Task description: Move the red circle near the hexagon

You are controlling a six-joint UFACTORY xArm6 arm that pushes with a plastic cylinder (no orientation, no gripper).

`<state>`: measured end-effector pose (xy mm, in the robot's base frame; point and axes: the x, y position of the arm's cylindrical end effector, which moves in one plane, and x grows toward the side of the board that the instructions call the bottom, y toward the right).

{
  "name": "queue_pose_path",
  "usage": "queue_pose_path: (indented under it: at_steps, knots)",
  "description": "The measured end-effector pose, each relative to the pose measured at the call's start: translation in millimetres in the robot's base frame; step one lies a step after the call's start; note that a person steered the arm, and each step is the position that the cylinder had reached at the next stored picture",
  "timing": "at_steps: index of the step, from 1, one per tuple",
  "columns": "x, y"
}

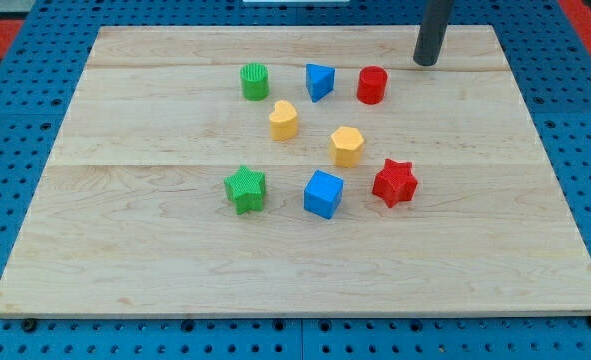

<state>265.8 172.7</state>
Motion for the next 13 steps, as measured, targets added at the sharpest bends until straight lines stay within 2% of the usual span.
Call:
queue_pose_path:
  at_steps: [5, 8, 11, 13]
  knots:
    - [15.6, 1.3]
    - [15.0, -57.9]
    - [18.6, -69.8]
    - [39.4, -71.9]
